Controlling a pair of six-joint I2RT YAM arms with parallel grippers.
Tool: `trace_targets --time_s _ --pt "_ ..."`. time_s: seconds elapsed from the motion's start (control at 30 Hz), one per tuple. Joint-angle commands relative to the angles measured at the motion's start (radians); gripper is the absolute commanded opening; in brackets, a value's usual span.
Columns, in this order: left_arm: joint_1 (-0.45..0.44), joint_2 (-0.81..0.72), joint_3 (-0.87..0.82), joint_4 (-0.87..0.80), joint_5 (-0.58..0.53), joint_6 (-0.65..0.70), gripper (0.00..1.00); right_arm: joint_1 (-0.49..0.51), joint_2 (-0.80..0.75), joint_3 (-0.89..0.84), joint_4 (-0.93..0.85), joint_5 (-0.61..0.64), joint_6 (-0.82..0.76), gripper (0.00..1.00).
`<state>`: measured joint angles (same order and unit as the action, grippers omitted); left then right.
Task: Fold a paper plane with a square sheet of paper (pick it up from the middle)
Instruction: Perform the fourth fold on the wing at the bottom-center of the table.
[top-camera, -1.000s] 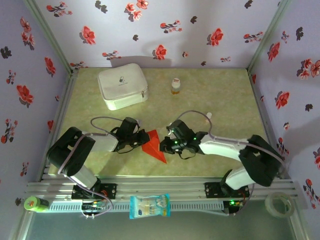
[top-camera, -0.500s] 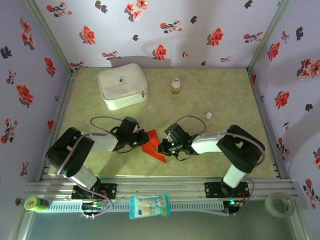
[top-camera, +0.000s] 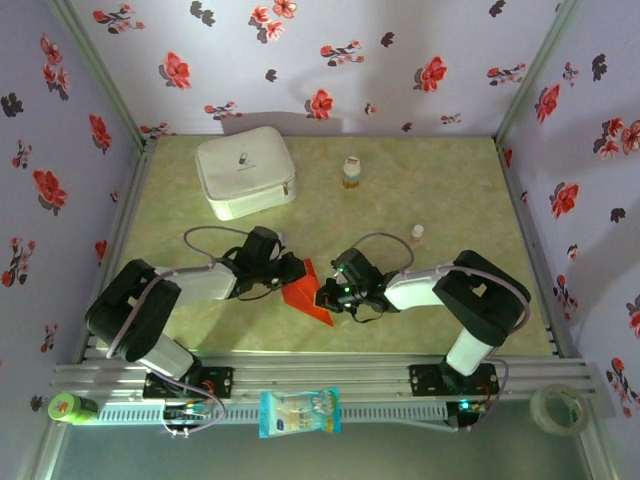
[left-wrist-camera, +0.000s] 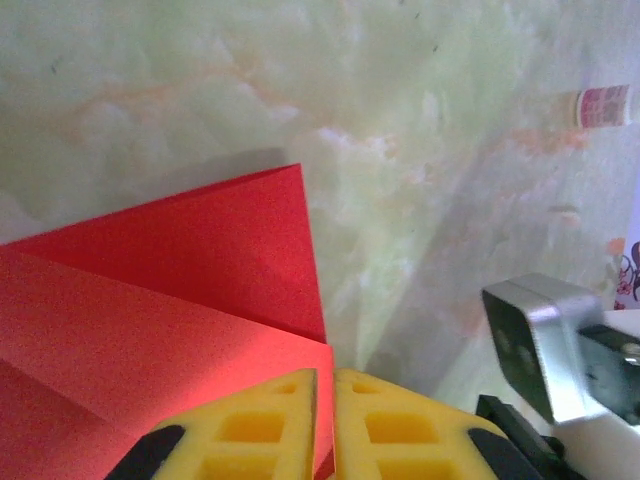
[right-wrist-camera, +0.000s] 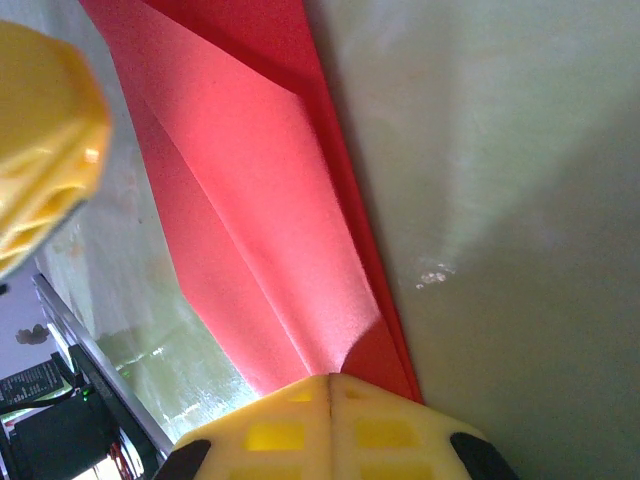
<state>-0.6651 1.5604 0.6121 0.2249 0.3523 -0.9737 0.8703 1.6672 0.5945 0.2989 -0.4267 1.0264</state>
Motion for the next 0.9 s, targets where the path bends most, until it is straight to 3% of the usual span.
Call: trace_targets --time_s 0.0,0.53,0.63,0.77,0.87 --pt "0.002 0.051 -0.021 0.045 0.007 -0.012 0.11 0.002 0.042 -0.042 -0.126 0.034 0.008 0.01" --pt "0.251 0.094 0.052 -0.143 0.017 0.231 0.11 0.002 0.048 -0.084 -0.095 0.036 0.007 0.00" --pt "0.237 0.021 0.087 -0.206 0.041 0.221 0.12 0.002 0.050 -0.080 -0.082 0.036 0.011 0.00" --pt "0.162 -0.119 0.128 -0.315 -0.056 0.196 0.14 0.002 0.049 -0.053 -0.076 0.032 0.014 0.01" --pt "0.109 -0.161 0.112 -0.295 -0.076 0.145 0.14 0.002 0.043 -0.036 -0.079 0.031 0.017 0.03"
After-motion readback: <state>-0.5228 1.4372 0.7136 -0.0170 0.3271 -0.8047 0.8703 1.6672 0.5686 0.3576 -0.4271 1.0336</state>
